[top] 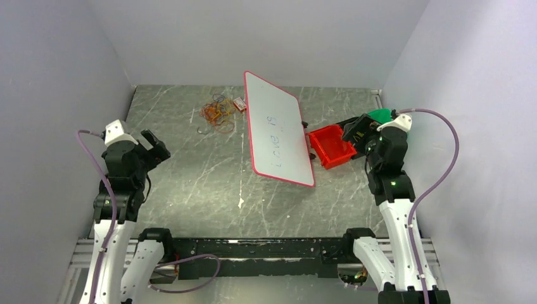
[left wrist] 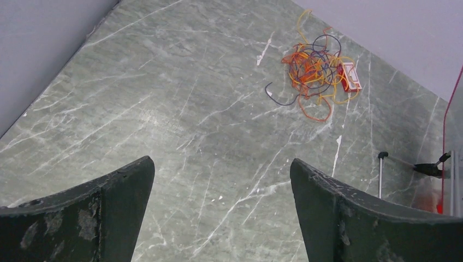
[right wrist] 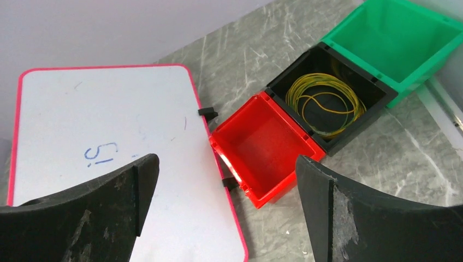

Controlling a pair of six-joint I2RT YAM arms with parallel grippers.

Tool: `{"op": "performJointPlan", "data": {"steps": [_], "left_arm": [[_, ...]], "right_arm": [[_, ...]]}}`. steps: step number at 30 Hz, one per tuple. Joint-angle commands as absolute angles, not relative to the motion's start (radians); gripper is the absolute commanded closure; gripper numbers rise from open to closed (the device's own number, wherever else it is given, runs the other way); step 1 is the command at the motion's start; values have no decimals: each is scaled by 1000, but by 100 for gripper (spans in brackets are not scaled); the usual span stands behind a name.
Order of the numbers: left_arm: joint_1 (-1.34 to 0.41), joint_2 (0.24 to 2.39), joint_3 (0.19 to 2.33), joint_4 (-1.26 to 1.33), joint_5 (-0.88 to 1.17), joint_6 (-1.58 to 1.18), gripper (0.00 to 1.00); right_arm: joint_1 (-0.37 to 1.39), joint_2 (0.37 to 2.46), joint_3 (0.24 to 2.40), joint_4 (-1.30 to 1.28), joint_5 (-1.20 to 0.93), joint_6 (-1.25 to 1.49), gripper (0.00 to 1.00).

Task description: Untangle the cables

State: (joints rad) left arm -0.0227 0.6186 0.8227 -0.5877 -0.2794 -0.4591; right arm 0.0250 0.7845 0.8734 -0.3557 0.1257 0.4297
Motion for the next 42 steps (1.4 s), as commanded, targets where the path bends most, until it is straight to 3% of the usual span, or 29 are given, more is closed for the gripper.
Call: {"op": "performJointPlan", "data": {"steps": [1, 15, 22, 32, 42], "left_arm": [[-8, 632, 870, -560, -250, -448, 1], [-3, 712, 884, -538, -127, -382, 1], [-3, 1017, 1016, -417, 39, -377, 2], [-16, 1531, 1326, -284, 41, -302, 1], [-69, 1940, 1736, -365, 97, -221, 1]], "right_arm": [[11, 749, 885, -315, 88, 416, 0], [6, 761, 888, -337, 99, 444, 0], [6, 790, 884, -392, 8, 446, 0], [6, 784, 811, -408, -102, 415, 0], [7, 813, 773, -384, -165, 398, 0]]}}
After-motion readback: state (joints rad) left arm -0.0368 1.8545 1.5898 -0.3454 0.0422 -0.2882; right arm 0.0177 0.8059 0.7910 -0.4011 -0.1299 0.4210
